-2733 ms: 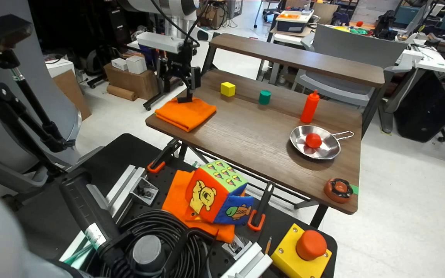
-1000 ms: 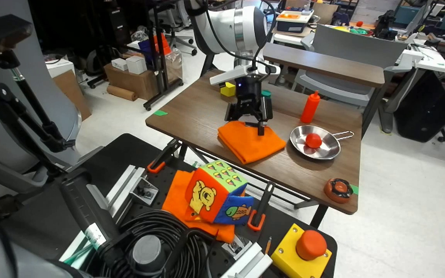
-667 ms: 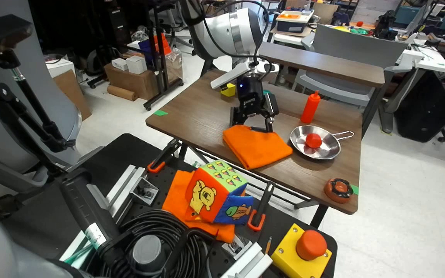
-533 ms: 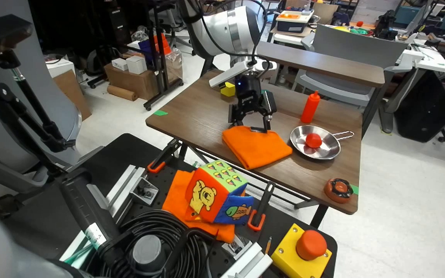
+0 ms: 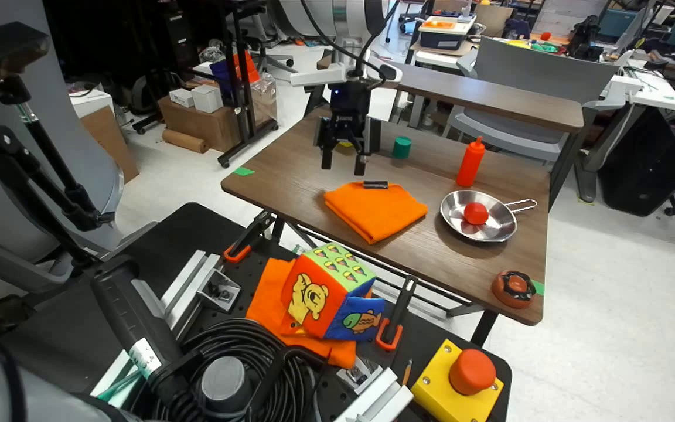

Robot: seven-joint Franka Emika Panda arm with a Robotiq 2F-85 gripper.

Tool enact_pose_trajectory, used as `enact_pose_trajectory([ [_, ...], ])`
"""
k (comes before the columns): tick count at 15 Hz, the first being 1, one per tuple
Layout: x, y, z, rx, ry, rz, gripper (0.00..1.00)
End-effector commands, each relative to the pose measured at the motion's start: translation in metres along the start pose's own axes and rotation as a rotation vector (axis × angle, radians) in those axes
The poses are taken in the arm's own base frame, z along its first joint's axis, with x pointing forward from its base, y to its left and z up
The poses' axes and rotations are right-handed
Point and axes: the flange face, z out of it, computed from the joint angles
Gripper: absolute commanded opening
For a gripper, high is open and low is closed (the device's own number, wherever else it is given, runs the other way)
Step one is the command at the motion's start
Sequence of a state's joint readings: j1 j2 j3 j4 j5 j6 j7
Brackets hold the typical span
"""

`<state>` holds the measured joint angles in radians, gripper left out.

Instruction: Move the cloth

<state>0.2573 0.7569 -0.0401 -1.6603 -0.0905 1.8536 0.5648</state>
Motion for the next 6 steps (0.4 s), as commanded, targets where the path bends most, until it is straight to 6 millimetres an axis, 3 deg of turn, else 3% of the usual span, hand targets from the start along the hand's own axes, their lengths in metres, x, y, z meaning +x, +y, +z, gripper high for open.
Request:
enact_pose_trajectory([
  [1,-0.037,0.015,-0.002,0.174,-0.038,-0.049,1.00],
  [6,-0.051,0.021,0.010,0.318,-0.146,-0.004,1.00],
])
